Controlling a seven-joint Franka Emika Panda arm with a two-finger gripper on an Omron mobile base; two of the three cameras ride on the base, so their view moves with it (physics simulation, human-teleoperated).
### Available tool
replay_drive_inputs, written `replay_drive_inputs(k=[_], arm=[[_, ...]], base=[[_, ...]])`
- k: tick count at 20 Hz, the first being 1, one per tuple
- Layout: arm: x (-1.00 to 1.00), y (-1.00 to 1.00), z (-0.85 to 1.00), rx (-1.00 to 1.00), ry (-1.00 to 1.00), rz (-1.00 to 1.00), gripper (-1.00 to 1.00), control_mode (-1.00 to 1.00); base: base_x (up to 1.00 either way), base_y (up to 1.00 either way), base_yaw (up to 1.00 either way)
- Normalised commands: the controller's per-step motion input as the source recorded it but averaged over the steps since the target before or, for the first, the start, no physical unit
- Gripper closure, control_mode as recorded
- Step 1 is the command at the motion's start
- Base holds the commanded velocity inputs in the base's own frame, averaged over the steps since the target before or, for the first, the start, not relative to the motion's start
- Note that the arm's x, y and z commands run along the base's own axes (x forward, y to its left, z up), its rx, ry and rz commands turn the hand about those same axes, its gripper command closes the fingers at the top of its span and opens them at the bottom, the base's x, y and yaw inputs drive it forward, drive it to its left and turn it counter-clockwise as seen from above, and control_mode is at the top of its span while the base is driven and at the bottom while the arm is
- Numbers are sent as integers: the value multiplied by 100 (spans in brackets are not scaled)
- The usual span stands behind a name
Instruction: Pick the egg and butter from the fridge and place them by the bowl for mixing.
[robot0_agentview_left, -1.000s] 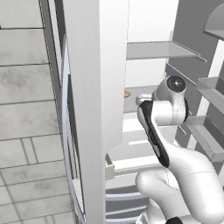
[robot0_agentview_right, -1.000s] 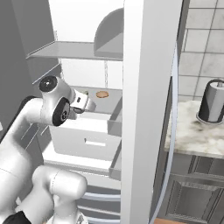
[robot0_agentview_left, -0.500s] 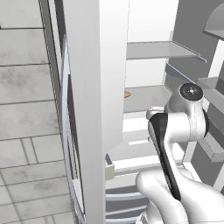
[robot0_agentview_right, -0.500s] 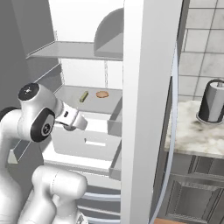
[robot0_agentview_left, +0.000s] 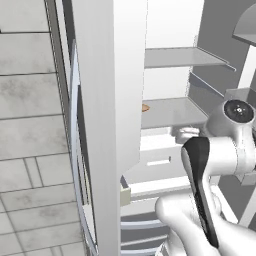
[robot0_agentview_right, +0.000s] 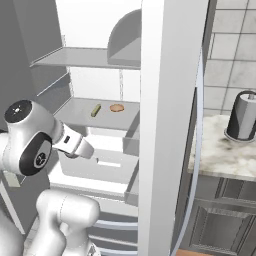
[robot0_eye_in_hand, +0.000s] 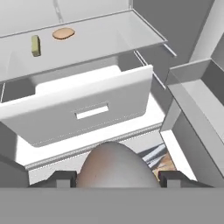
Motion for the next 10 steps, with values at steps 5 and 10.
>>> replay_drive_inputs(k=[5, 10], arm=[[-50, 0, 56, 0, -29, 1, 100, -100], [-13, 0, -1, 0, 2, 0, 100, 100]], base=[[0, 0, 0], [-39, 0, 0]])
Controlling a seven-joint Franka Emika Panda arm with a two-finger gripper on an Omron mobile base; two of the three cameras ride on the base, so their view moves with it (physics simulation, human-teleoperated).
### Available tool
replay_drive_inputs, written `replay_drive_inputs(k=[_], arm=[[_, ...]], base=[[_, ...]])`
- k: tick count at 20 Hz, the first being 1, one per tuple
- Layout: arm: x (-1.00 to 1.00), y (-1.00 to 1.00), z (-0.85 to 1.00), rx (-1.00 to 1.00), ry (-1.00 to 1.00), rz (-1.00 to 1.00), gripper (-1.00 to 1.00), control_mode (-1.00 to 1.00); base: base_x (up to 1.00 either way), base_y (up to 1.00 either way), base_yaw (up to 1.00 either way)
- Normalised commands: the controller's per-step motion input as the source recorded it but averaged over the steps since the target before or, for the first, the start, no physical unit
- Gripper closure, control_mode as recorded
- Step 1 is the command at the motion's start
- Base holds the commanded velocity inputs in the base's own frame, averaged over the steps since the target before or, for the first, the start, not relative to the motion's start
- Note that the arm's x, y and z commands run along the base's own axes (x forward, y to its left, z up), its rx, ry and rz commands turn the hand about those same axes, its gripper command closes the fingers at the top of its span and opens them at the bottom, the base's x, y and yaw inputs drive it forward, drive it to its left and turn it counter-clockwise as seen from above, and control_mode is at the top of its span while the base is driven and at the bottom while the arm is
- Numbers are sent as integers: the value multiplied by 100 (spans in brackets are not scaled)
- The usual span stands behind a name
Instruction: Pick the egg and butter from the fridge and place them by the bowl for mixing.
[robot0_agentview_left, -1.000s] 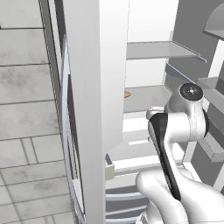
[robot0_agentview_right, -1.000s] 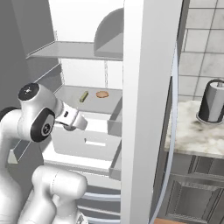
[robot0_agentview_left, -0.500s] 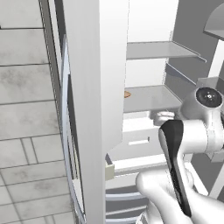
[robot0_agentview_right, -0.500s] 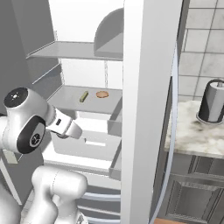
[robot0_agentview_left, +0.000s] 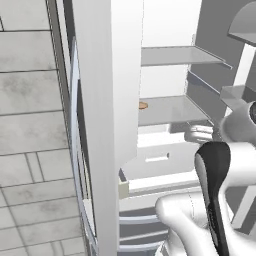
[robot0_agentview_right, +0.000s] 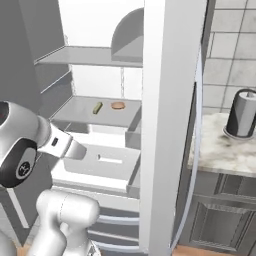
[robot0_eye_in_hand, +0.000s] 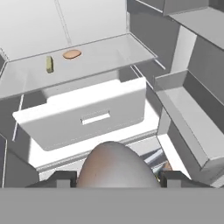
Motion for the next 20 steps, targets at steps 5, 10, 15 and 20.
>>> replay_drive_inputs(k=[5, 10, 15, 20], arm=[[0, 0, 0, 0, 0, 0, 100, 100], [0, 0, 0, 0, 0, 0, 100, 100], [0, 0, 0, 0, 0, 0, 100, 100], [0, 0, 0, 0, 0, 0, 100, 100]], base=[[-100, 0, 0], [-100, 0, 0], [-100, -6, -19], [-62, -18, -63]])
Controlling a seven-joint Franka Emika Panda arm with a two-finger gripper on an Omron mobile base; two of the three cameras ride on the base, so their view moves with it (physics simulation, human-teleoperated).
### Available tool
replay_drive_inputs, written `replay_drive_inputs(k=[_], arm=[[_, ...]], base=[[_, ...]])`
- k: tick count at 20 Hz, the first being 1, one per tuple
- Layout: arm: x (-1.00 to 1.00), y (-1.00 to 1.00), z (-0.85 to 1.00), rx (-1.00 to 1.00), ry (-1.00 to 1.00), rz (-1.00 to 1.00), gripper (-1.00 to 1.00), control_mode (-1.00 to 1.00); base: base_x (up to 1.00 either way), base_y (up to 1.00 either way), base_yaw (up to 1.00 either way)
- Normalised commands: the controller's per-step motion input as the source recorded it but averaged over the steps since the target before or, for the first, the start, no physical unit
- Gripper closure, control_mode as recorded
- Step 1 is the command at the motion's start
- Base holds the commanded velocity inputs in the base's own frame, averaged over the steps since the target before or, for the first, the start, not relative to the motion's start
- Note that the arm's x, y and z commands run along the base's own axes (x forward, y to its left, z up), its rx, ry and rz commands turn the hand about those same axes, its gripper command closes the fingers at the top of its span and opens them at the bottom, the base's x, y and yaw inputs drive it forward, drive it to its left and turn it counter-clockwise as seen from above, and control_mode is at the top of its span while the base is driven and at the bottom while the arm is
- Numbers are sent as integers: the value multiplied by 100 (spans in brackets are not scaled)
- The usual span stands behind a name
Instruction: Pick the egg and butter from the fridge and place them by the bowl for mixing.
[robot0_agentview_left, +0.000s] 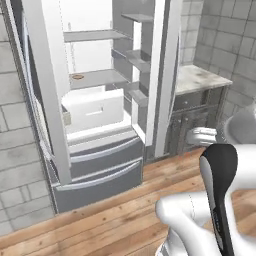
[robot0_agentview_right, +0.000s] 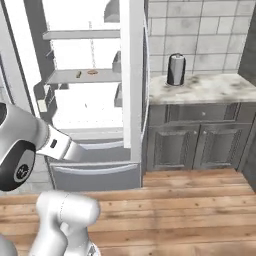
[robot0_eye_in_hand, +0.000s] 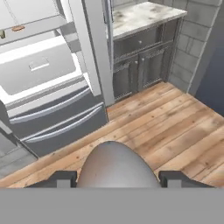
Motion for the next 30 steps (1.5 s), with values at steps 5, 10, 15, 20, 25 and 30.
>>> replay_drive_inputs(k=[5, 10, 15, 20, 25, 30], arm=[[0, 0, 0, 0, 0, 0, 100, 100], [0, 0, 0, 0, 0, 0, 100, 100], [0, 0, 0, 0, 0, 0, 100, 100], [0, 0, 0, 0, 0, 0, 100, 100], [0, 0, 0, 0, 0, 0, 100, 100], [0, 0, 0, 0, 0, 0, 100, 100]], base=[[-17, -6, -69], [1, 0, -41], [0, -14, -59], [0, 0, -100], [0, 0, -100], [0, 0, -100]])
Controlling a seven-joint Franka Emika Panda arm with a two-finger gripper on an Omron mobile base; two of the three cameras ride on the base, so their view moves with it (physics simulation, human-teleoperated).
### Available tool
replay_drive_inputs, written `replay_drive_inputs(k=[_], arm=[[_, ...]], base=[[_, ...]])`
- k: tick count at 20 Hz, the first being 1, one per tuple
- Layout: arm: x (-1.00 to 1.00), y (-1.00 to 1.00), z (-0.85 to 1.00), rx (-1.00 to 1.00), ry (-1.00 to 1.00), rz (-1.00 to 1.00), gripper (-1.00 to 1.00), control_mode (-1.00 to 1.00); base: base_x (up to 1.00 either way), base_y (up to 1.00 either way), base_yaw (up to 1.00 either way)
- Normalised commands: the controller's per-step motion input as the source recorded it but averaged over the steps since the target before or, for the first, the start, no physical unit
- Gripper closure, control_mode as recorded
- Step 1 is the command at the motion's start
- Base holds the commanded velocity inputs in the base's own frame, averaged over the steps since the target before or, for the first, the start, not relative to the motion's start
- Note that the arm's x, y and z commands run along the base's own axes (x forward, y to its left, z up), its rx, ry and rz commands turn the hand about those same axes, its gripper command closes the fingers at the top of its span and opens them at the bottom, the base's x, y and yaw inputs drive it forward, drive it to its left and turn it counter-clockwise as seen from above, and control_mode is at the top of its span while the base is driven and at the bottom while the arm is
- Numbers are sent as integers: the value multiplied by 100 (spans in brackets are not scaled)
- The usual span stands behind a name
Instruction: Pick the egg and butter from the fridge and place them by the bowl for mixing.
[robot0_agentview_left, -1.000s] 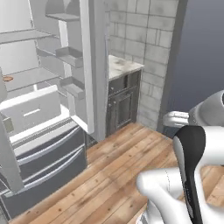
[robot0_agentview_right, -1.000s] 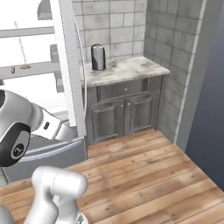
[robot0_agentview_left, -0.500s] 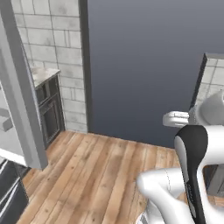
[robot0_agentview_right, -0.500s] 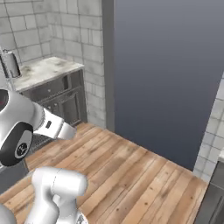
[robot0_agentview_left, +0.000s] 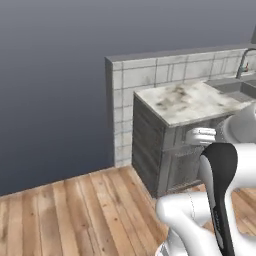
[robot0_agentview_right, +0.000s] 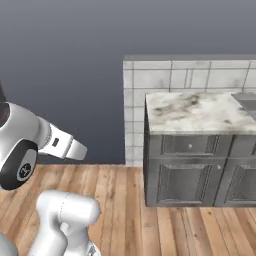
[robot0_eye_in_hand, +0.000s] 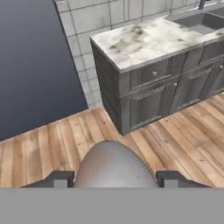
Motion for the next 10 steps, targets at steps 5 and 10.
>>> replay_drive_inputs(k=[5, 10], arm=[[0, 0, 0, 0, 0, 0, 100, 100], [0, 0, 0, 0, 0, 0, 100, 100]], base=[[0, 0, -100], [0, 0, -100]])
